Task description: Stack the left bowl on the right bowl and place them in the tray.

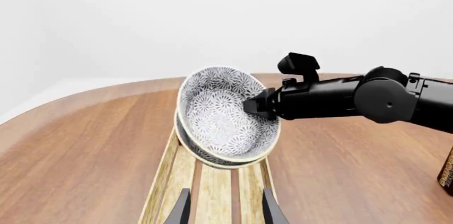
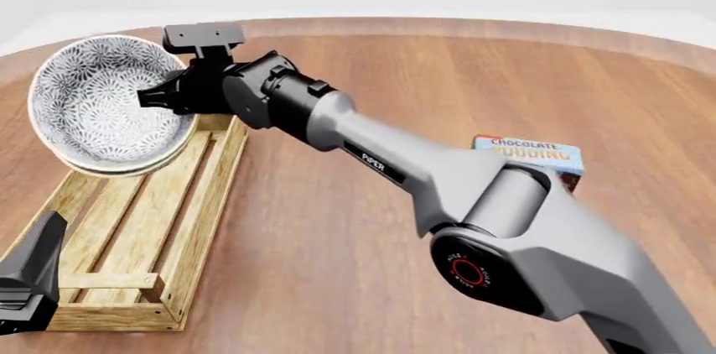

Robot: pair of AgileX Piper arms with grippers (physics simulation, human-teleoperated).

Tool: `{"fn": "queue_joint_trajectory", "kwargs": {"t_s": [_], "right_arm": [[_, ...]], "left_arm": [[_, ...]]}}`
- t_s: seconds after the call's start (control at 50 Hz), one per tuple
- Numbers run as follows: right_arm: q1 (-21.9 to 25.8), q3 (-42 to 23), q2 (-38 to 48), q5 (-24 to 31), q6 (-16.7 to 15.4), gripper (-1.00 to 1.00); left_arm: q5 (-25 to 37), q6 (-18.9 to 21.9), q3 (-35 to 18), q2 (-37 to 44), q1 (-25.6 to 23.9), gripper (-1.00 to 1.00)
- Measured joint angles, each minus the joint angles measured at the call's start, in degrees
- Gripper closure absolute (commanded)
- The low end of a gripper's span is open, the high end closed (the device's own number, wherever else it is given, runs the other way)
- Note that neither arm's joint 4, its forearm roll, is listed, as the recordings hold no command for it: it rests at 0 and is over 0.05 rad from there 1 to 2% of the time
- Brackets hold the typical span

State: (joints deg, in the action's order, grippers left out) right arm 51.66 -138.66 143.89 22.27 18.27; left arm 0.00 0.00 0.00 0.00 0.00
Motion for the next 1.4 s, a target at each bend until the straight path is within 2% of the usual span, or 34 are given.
{"fn": "queue_joint_trajectory", "kwargs": {"t_s": [0.58,1.4], "right_arm": [[1.37,1.43,2.60,-1.99,-0.67,1.00],[3.07,-1.56,7.41,-1.11,-0.93,1.00]], "left_arm": [[0.00,0.00,0.00,0.00,0.00,-1.00],[0.00,0.00,0.00,0.00,0.00,-1.00]]}}
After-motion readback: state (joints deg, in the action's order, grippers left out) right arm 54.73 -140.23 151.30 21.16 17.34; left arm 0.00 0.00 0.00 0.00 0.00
